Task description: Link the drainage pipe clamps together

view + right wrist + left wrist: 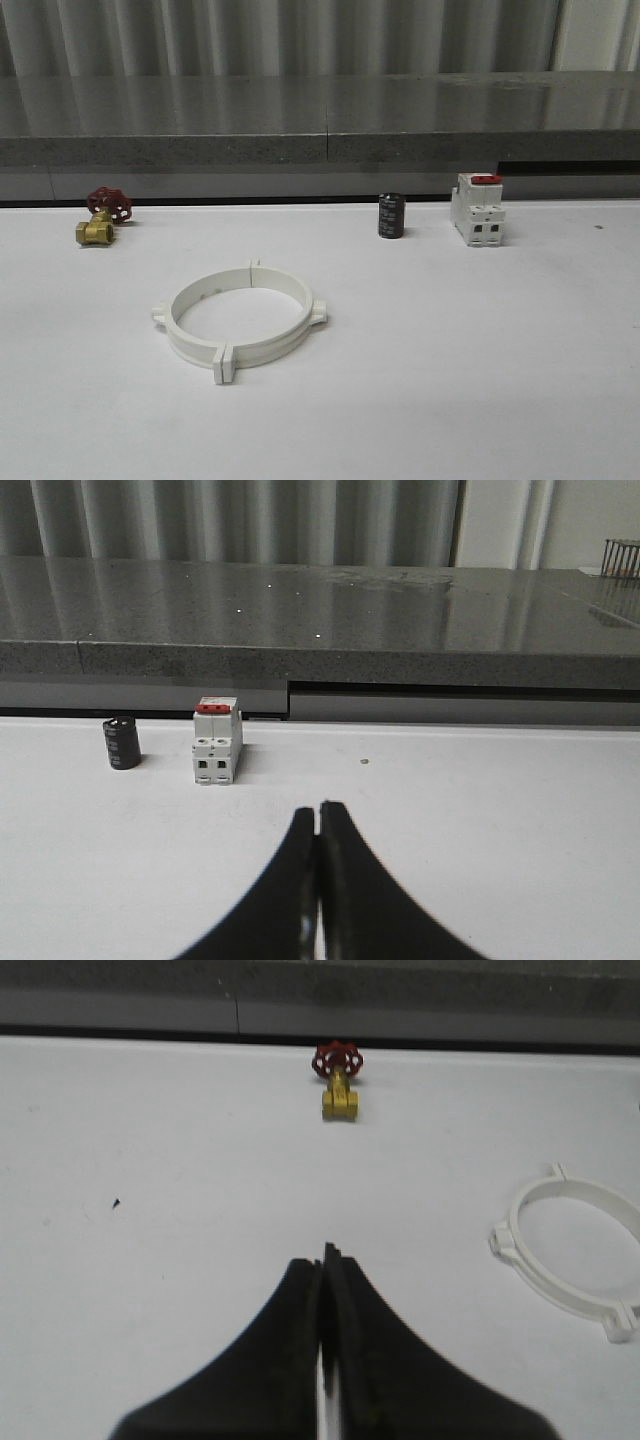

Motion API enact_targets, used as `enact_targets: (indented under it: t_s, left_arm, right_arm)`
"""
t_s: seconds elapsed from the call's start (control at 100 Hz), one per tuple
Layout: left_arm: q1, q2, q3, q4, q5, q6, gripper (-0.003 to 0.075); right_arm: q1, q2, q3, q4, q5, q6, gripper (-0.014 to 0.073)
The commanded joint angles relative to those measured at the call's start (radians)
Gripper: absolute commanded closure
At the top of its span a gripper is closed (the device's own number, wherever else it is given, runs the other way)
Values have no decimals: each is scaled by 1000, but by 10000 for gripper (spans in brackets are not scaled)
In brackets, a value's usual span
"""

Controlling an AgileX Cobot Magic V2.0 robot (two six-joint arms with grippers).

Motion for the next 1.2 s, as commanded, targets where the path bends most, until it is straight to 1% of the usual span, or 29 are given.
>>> enact_targets:
  t_s: [0.0, 0.09, 0.15, 0.24, 0.27, 0.32, 0.62, 0.78, 0.88, 1.19]
  left_arm:
    - [-6, -12, 17, 29, -195, 1, 741]
    - [-8, -51, 82, 36, -310, -3, 741]
    - [-8, -78, 126, 42, -362, -20, 741]
    - [-8, -132, 196, 130, -415, -127, 741]
    - [-8, -154, 220, 167, -420, -165, 741]
    - [-8, -185, 251, 195, -419, -184, 741]
    - [-11, -407, 381, 199, -419, -184, 741]
    - [-18, -404, 427, 199, -442, -184, 741]
    - [-18, -404, 448, 199, -483, -184, 741]
    - [-18, -404, 448, 197, -478, -184, 741]
  right_arm:
    - [-6, -19, -17, 5, -86, -1, 662]
    - [-6, -19, -17, 5, -86, -1, 662]
    - [-6, -19, -17, 5, -86, -1, 662]
    - [-6, -19, -17, 5, -86, -1, 662]
    - [-6, -19, -17, 5, -86, -1, 662]
    - [-6, -19, -17, 5, -86, -1, 662]
    - [-6, -19, -17, 5, -86, -1, 662]
    - [-6, -19, -17, 5, -86, -1, 662]
    - [-6, -19, -17, 5, -86, -1, 662]
    - [-6, -19, -17, 5, -86, -1, 662]
